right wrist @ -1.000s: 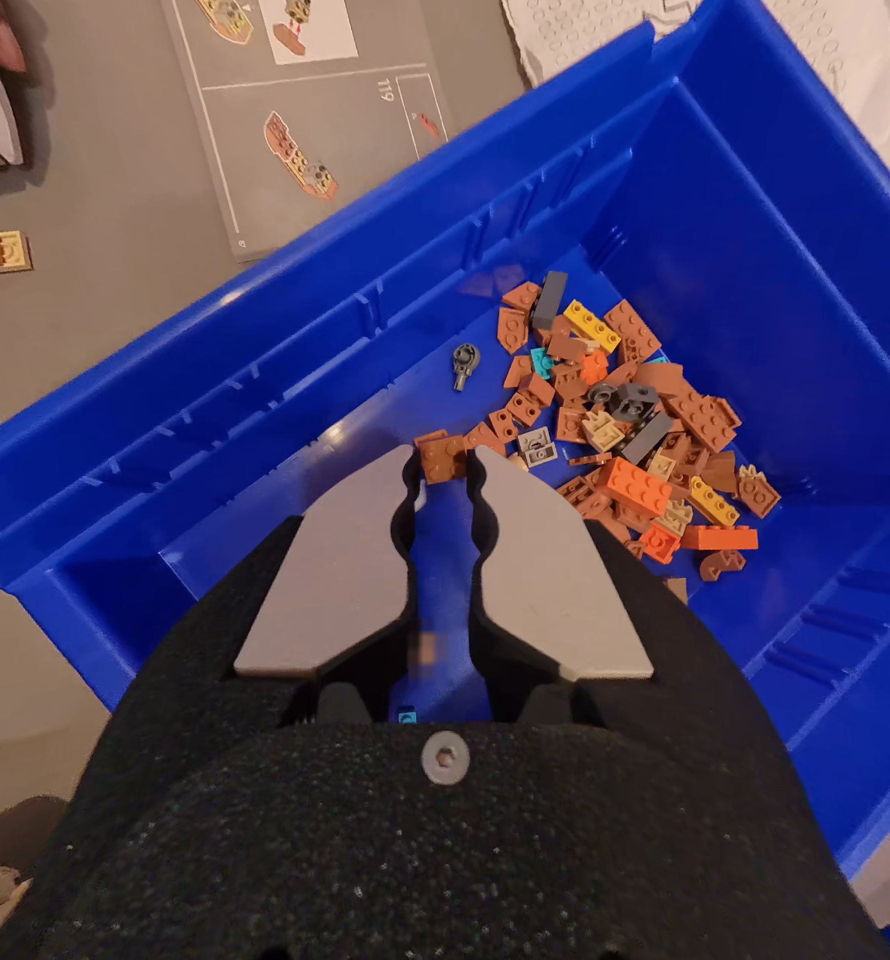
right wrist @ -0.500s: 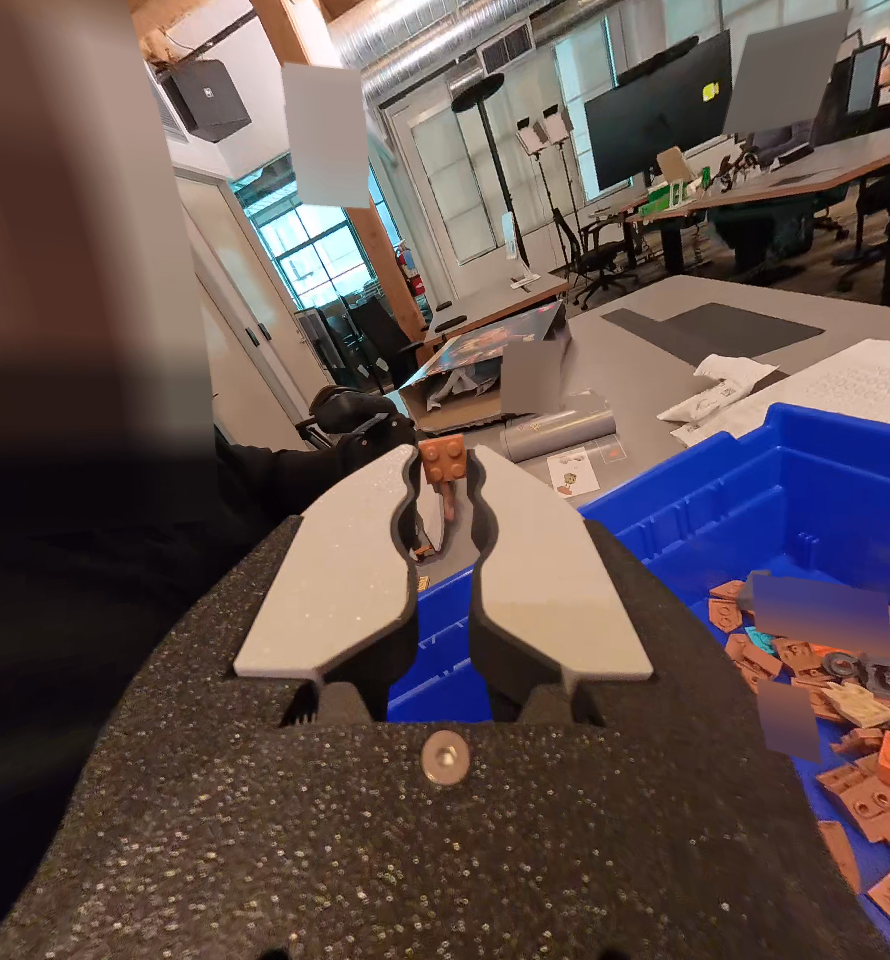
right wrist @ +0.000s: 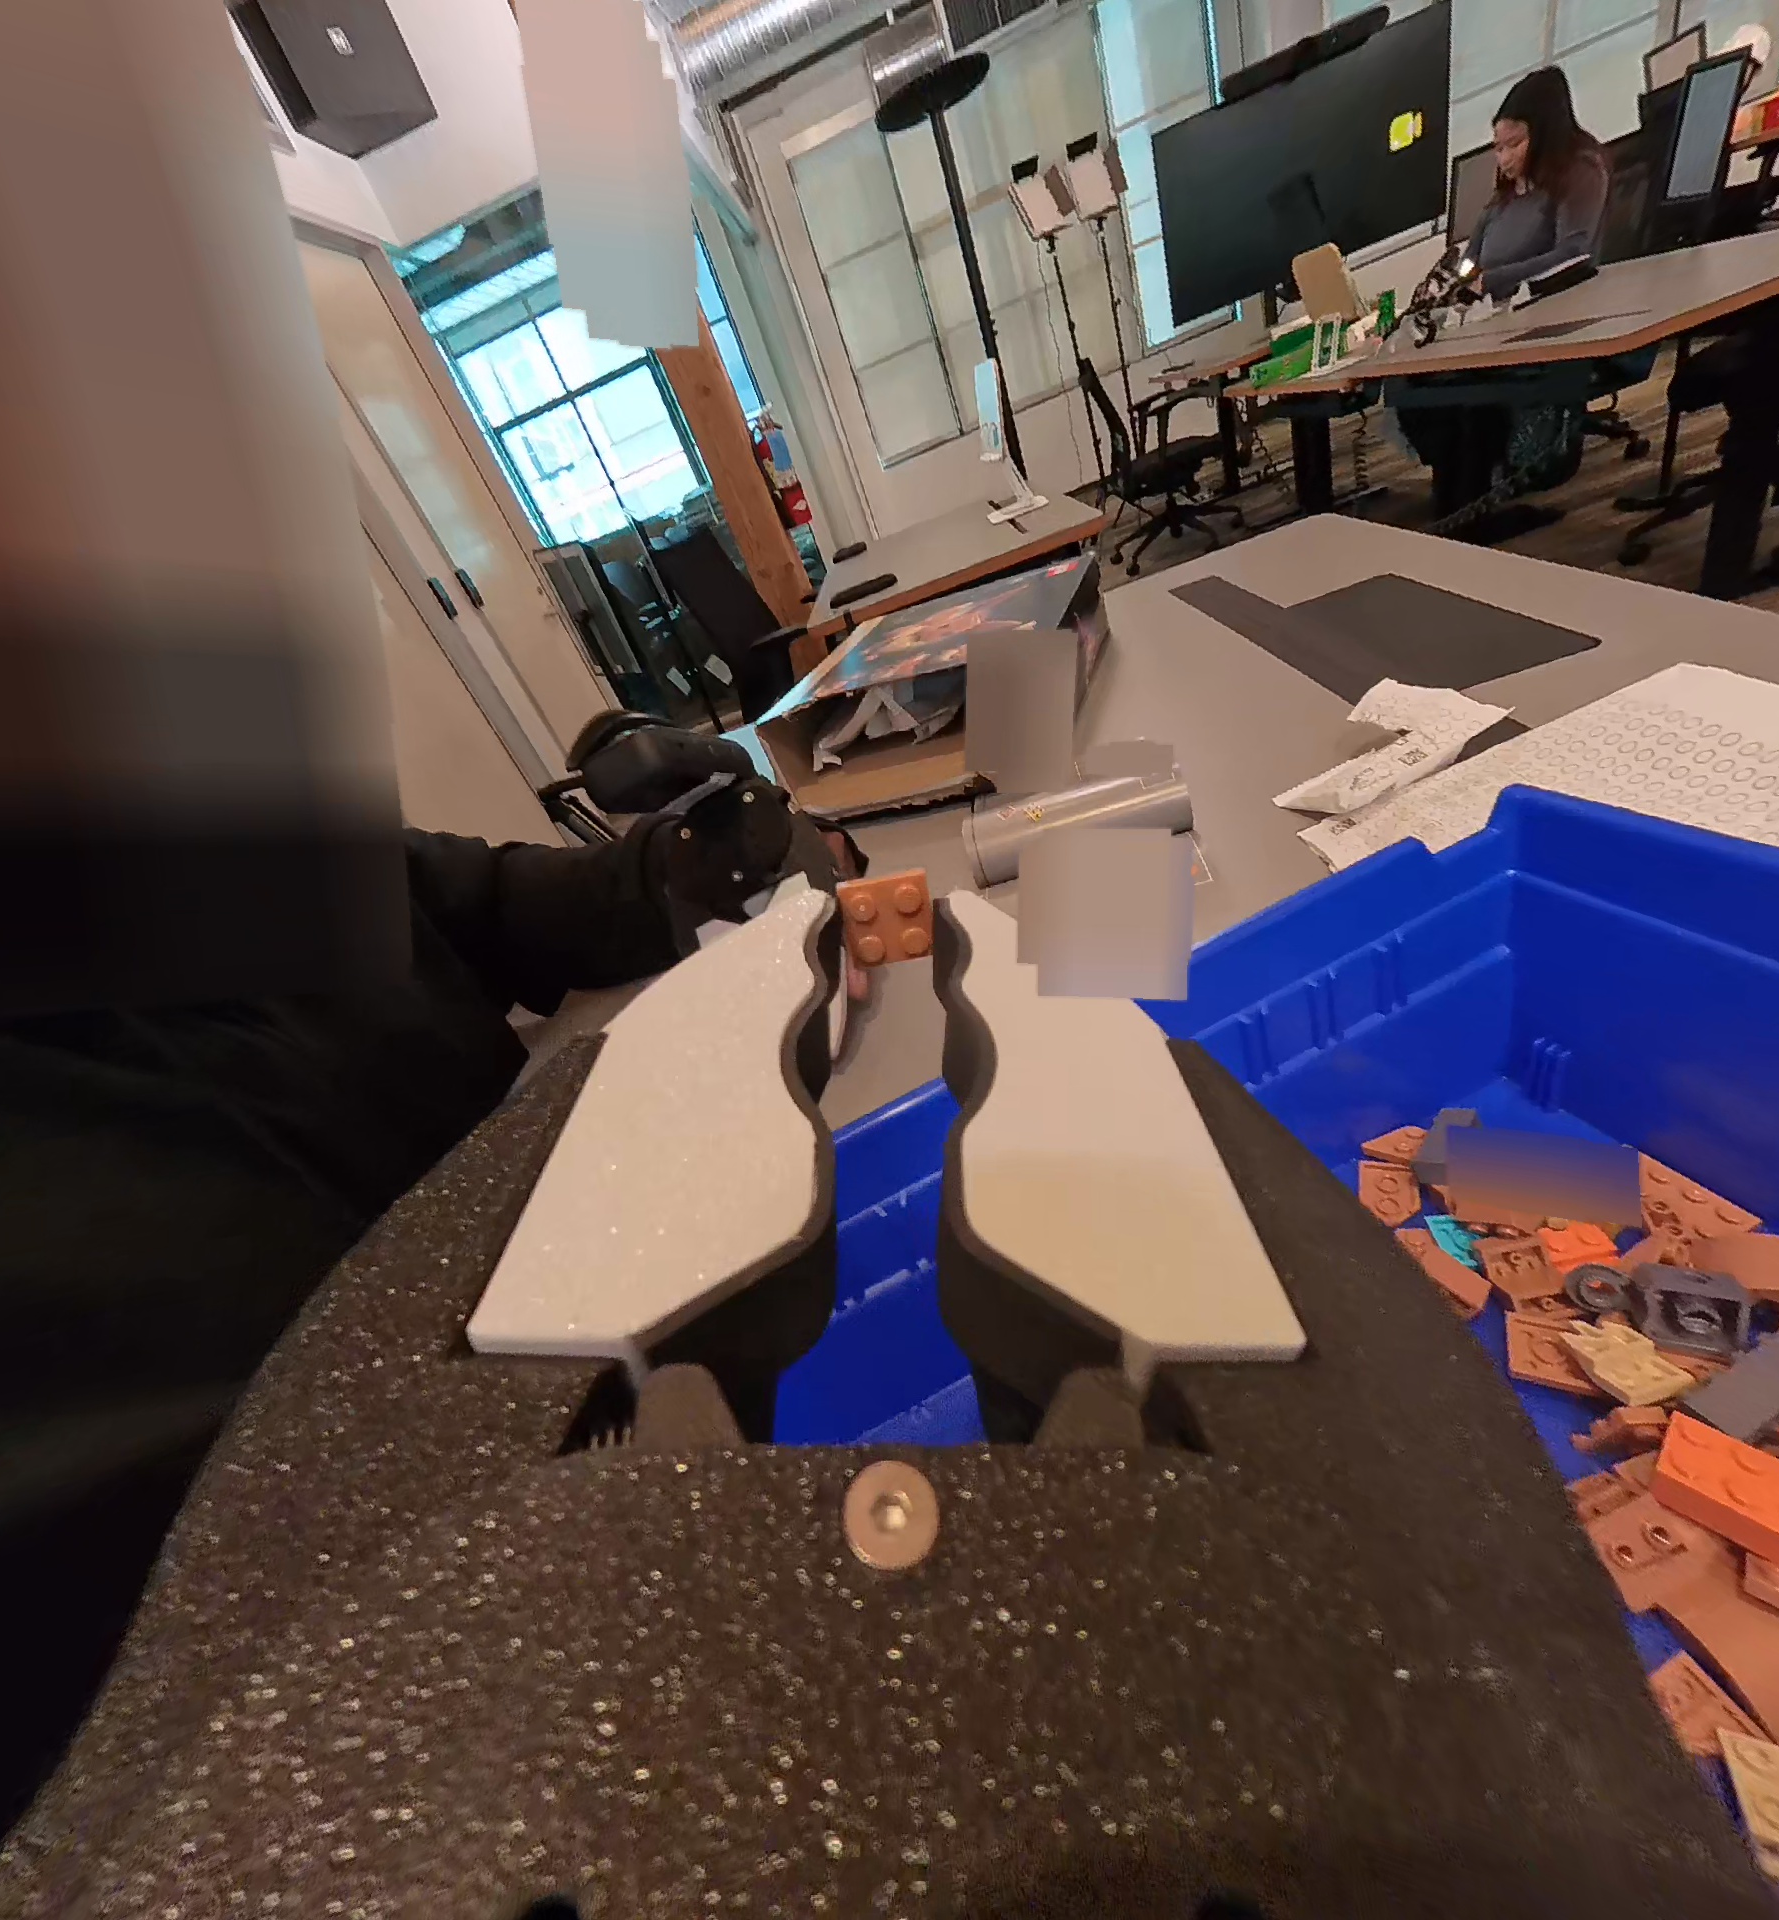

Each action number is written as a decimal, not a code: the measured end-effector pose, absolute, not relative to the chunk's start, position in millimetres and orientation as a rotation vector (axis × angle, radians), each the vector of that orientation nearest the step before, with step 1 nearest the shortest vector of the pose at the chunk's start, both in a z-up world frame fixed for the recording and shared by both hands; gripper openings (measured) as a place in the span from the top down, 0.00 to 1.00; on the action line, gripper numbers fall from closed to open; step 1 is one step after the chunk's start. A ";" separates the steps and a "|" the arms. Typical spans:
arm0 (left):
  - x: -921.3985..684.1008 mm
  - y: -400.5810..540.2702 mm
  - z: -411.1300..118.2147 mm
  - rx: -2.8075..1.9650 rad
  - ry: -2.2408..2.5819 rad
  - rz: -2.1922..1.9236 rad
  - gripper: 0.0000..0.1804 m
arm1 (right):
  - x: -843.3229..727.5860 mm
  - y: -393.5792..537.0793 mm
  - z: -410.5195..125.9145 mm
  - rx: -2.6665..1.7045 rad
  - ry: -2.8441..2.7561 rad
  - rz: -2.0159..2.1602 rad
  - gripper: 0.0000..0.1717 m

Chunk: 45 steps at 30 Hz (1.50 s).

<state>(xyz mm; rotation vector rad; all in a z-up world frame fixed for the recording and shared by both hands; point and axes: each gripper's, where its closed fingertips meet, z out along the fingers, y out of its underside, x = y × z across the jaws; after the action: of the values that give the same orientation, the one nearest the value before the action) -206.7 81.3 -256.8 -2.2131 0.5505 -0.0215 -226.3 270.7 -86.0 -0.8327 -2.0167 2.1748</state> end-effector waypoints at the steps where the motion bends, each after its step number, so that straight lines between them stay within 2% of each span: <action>1: -206.8 81.3 -256.8 -2.213 0.550 -0.022 0.91 | -227.0 270.8 -88.4 -0.835 -2.029 2.150 0.90; 4: -206.8 81.3 -256.8 -2.213 0.550 -0.021 0.91 | -236.0 273.1 -106.0 -0.898 -2.098 1.956 0.90; 9: -206.8 81.3 -256.7 -2.212 0.551 -0.017 0.91 | -260.7 302.3 -179.8 -1.062 -2.312 1.088 0.90; 12: -206.9 81.4 -256.4 -2.208 0.552 -0.011 0.91 | -258.3 308.1 -207.4 -1.124 -2.399 0.830 0.90; 28: -207.7 77.7 -249.3 -2.161 0.548 -0.041 0.91 | -256.2 311.5 -240.2 -1.279 -2.492 0.669 0.90; 45: -213.7 73.3 -249.8 -2.174 0.510 -0.011 0.91 | -247.0 310.8 -262.0 -1.255 -2.573 0.584 0.90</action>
<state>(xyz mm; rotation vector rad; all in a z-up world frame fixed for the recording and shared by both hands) -213.7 73.3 -249.8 -2.1736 0.5097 -0.0114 -247.0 310.8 -262.0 -1.2549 -2.5734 0.5838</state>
